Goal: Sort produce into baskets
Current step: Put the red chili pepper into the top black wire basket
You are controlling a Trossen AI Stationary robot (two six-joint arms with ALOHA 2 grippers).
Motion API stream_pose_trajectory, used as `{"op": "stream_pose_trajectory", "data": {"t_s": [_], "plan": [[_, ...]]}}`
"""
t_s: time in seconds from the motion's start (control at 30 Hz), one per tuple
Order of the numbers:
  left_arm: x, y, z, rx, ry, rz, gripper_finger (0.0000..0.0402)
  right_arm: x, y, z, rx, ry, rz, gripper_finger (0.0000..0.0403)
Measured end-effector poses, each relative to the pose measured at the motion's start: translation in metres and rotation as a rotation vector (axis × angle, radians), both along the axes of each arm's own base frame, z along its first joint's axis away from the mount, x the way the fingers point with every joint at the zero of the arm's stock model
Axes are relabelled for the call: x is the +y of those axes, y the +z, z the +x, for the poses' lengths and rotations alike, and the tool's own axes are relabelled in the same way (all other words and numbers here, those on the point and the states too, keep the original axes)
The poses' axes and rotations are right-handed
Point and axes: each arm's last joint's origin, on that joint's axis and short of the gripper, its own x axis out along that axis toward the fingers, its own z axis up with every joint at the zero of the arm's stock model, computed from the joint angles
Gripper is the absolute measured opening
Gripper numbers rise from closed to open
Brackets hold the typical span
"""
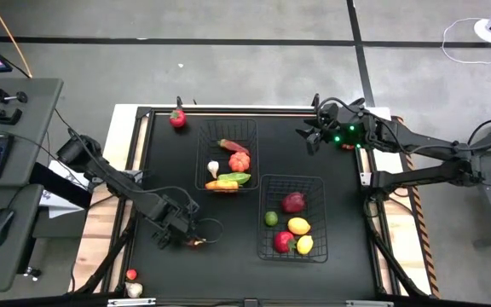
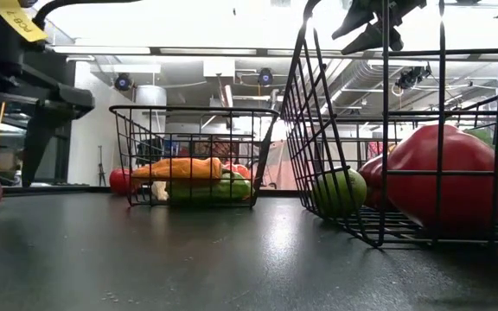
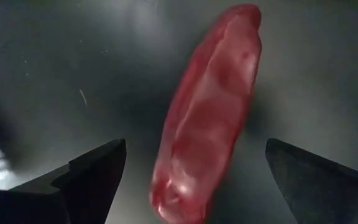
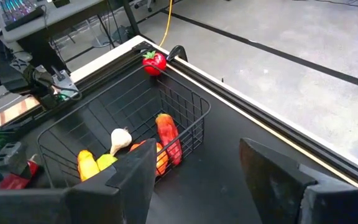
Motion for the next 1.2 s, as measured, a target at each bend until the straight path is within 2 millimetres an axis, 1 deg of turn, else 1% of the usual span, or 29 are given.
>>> {"op": "stream_pose_trajectory", "data": {"t_s": [0.2,0.27,0.33,0.43,0.57,0.67,0.7,0.73,0.8,0.87,0.93,1.03,1.13,1.2], "plan": [[0.002,-0.008,0.001,-0.034,0.028,-0.019,0.0373,0.0,0.0,0.0,-0.01,-0.011,0.017,0.0223],[0.003,-0.01,0.001,-0.042,0.05,-0.026,0.0362,0.0,0.0,0.0,-0.008,-0.01,0.018,0.0223],[0.003,-0.012,0.002,-0.041,0.072,-0.028,0.0341,0.0,-0.001,0.0,-0.003,-0.011,0.019,0.0223],[0.004,-0.018,0.004,-0.02,0.118,-0.021,0.0289,0.0,-0.001,0.0,-0.001,-0.011,0.019,0.0223],[0.004,-0.025,0.006,0.015,0.21,-0.031,0.0189,0.0,-0.001,-0.001,0.001,-0.011,0.02,0.0223],[0.007,-0.021,0.006,0.08,0.342,-0.095,0.0107,0.0,-0.002,-0.001,0.008,-0.011,0.022,0.0223],[0.007,-0.018,0.005,0.125,0.396,-0.128,0.0098,0.0,-0.002,-0.001,0.01,-0.011,0.023,0.0223],[0.008,-0.013,0.002,0.173,0.436,-0.161,0.0098,0.0,-0.002,-0.001,0.012,-0.011,0.023,0.0223],[0.007,0.005,-0.003,0.225,0.482,-0.265,0.0098,0.0,-0.002,-0.001,0.014,-0.013,0.023,0.0223],[0.006,0.027,-0.007,0.216,0.516,-0.372,0.0098,0.0,-0.002,-0.001,0.015,-0.021,0.022,0.0223],[0.009,0.051,-0.013,0.167,0.561,-0.444,0.0098,0.0,-0.002,-0.001,0.016,-0.022,0.023,0.0223],[0.02,0.093,-0.018,-0.027,0.627,-0.544,0.0098,0.0,-0.002,-0.001,0.017,-0.022,0.023,0.0223],[0.042,0.124,-0.013,-0.321,0.769,-0.511,0.0098,0.0,-0.002,-0.001,0.017,-0.022,0.023,0.0223],[0.06,0.137,-0.007,-0.483,0.862,-0.453,0.0111,0.0,-0.002,-0.001,0.017,-0.022,0.023,0.0223]]}}
